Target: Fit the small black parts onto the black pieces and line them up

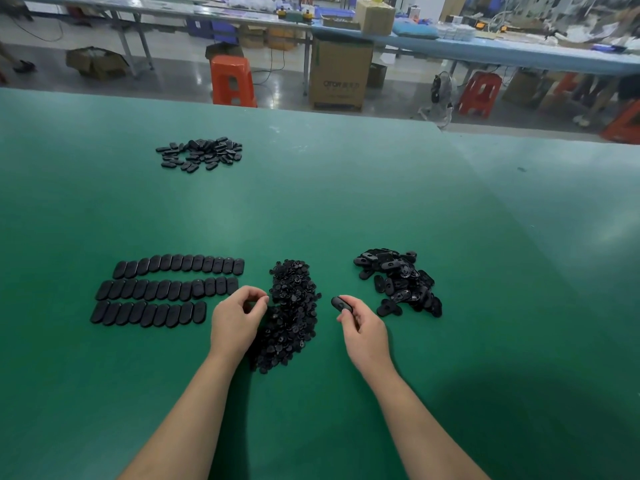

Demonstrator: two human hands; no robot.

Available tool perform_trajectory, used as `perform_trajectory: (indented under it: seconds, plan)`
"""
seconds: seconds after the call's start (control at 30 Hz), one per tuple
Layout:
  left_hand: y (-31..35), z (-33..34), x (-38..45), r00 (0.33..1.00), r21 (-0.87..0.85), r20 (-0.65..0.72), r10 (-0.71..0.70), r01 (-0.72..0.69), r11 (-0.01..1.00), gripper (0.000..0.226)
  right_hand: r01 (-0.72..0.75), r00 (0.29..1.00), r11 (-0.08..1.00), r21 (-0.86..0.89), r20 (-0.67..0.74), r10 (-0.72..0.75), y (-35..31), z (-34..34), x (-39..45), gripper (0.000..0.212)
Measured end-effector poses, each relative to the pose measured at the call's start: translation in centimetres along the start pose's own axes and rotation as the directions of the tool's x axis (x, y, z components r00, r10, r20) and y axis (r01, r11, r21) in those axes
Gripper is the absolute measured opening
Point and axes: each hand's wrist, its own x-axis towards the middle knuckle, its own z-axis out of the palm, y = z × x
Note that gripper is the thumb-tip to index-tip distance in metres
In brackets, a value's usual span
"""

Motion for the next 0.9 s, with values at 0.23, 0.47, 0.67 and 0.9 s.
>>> perform_trajectory:
  seconds: [0.23,0.47,0.67,0.9]
  plan:
    - [-0.08,0.01,0.12,1.0,0.03,0.011,0.013,-0.014,0.999,0.019,0.001,1.0,1.0,-0.008,0.003,-0.001,-0.15,-0.03,-0.1,0.028]
    - [-0.05,-0.07,0.11,1.0,0.094,0.008,0.025,-0.026,0.995,0.028,0.0,1.0,1.0,-0.013,-0.007,-0.001,-0.22,-0.06,-0.2,0.027]
    - [0.07,-0.06,0.19,0.999,0.132,0.011,0.051,-0.052,0.99,0.021,0.0,1.0,1.0,-0.016,-0.004,0.0,-0.32,-0.02,-0.16,0.028]
    - [0.09,0.08,0.22,1.0,0.123,0.004,0.021,-0.021,0.992,0.024,-0.018,1.0,0.999,0.027,0.007,0.018,-0.3,0.02,-0.12,0.034]
